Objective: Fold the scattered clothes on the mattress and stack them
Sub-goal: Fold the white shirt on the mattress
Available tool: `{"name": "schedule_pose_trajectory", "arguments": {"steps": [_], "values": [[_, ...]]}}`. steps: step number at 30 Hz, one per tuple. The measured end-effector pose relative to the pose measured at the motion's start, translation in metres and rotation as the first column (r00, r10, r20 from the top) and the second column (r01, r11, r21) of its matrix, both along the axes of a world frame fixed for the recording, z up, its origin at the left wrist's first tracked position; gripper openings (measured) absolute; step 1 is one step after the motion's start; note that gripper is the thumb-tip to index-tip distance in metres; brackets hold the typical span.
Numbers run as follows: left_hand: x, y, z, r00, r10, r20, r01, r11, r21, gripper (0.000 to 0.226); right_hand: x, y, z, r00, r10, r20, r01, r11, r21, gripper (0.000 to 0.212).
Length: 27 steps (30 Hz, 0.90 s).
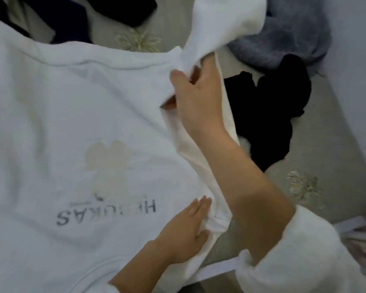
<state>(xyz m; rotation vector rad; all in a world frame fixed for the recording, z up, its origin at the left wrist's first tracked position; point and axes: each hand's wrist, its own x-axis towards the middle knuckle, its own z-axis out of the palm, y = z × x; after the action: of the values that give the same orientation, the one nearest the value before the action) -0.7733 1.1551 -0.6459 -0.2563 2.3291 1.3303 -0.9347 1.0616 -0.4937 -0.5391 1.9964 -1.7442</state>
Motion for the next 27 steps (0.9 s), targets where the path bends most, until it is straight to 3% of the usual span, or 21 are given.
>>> {"name": "schedule_pose_trajectory", "arguments": {"steps": [1,3,5,9,11,12,14,16,17,19,23,25,27], "values": [[0.006,-0.002,-0.002,1.0,0.008,-0.013,-0.008,1.0,0.025,0.064,0.014,-0.023,-0.003,0.982,0.187,0.032,-0.188,0.982,0.029,0.034],[0.017,-0.007,-0.001,0.999,0.011,-0.033,-0.01,0.998,0.054,0.06,0.038,-0.053,-0.017,0.852,0.512,0.11,-0.524,0.829,0.194,0.057],[0.028,-0.017,-0.001,0.999,0.038,-0.021,-0.036,0.996,0.078,0.057,0.056,-0.058,-0.041,0.763,0.625,0.164,-0.629,0.66,0.41,0.056],[0.052,-0.059,-0.002,0.95,0.312,0.024,-0.312,0.94,0.135,0.051,0.061,-0.016,-0.086,0.865,0.498,0.067,-0.412,0.627,0.662,0.034],[0.064,-0.098,-0.007,0.832,0.544,0.109,-0.555,0.817,0.158,0.038,0.058,0.018,-0.1,0.92,0.391,0.013,-0.262,0.592,0.762,0.032],[0.07,-0.119,-0.01,0.737,0.66,0.146,-0.676,0.72,0.156,0.031,0.057,0.036,-0.106,0.938,0.345,-0.03,-0.181,0.563,0.807,0.032],[0.075,-0.165,-0.014,0.484,0.829,0.28,-0.874,0.441,0.206,0.022,0.06,0.068,-0.115,0.957,0.278,-0.088,-0.05,0.456,0.889,0.035],[0.07,-0.204,-0.014,0.294,0.822,0.487,-0.943,0.166,0.289,0.023,0.068,0.092,-0.121,0.971,0.232,-0.061,-0.018,0.325,0.946,0.042],[0.065,-0.22,-0.013,0.26,0.789,0.556,-0.946,0.092,0.311,0.023,0.073,0.101,-0.124,0.974,0.223,-0.048,-0.018,0.284,0.959,0.045],[0.053,-0.239,-0.011,0.273,0.742,0.612,-0.941,0.072,0.332,0.025,0.082,0.113,-0.128,0.974,0.213,-0.083,0.029,0.243,0.97,0.044],[0.029,-0.231,-0.01,0.336,0.696,0.635,-0.933,0.153,0.327,0.019,0.095,0.127,-0.129,0.965,0.154,-0.212,0.167,0.259,0.951,0.052],[0.019,-0.218,-0.009,0.305,0.71,0.634,-0.94,0.119,0.32,0.013,0.1,0.137,-0.131,0.972,0.126,-0.197,0.161,0.252,0.954,0.061],[0.013,-0.208,-0.008,0.216,0.773,0.597,-0.937,-0.007,0.349,0.009,0.105,0.15,-0.133,0.961,0.158,-0.228,0.169,0.319,0.933,0.05]]}}
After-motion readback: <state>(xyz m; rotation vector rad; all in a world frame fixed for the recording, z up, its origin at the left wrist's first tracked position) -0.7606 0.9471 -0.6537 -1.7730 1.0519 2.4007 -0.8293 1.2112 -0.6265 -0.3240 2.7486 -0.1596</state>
